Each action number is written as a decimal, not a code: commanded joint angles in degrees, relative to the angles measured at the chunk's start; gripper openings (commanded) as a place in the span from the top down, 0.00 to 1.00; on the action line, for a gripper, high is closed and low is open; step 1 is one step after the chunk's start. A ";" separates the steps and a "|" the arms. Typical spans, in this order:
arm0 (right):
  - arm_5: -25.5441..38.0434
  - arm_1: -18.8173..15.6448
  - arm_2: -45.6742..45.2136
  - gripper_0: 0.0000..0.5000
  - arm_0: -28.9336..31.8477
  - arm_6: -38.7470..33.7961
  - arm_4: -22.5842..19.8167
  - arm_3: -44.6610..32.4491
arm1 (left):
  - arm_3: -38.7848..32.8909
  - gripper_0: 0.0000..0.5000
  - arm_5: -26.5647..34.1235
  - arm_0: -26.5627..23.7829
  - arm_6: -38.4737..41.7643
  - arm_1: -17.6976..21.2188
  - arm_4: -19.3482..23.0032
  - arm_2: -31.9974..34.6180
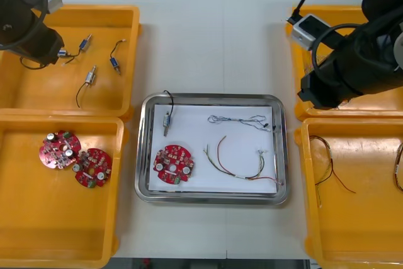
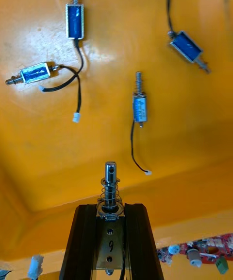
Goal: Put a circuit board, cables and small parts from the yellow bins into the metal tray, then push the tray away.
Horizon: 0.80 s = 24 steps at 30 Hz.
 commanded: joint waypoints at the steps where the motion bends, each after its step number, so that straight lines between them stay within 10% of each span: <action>1: 0.17 -3.51 -5.85 0.00 4.72 -6.09 -0.62 -3.18 | -5.96 1.00 2.78 -0.16 12.15 -0.80 0.62 1.62; 24: 0.17 -7.03 -28.61 0.00 23.09 -11.19 -3.52 -4.94 | -11.94 1.00 6.12 -9.92 40.98 -19.08 -4.48 -15.96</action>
